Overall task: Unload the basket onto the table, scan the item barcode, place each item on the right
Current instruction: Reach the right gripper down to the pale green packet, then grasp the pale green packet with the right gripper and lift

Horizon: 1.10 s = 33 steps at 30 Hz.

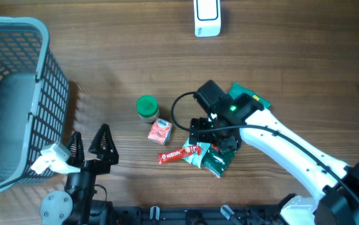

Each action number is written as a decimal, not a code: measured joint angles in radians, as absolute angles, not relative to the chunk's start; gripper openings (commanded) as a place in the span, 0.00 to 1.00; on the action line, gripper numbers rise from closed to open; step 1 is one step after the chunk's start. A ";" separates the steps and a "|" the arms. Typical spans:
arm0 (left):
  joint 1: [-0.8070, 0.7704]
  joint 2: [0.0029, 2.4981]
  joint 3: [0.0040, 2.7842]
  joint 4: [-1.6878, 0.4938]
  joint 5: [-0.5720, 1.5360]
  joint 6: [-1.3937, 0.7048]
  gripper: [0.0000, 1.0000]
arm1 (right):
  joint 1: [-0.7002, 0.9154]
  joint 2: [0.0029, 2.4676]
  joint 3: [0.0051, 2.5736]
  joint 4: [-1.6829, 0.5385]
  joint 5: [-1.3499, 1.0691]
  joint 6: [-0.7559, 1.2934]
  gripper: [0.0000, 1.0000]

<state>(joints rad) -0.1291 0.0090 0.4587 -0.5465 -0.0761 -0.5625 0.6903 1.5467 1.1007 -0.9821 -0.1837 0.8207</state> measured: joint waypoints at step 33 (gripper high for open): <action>-0.129 0.009 0.459 -0.546 -0.076 -0.562 1.00 | 0.390 1.641 1.009 -0.592 -0.220 0.910 0.68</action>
<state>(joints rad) -0.1291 0.0090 0.4587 -0.5465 -0.0761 -0.5625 0.3901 1.6413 1.0088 -0.5922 -0.2199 0.9096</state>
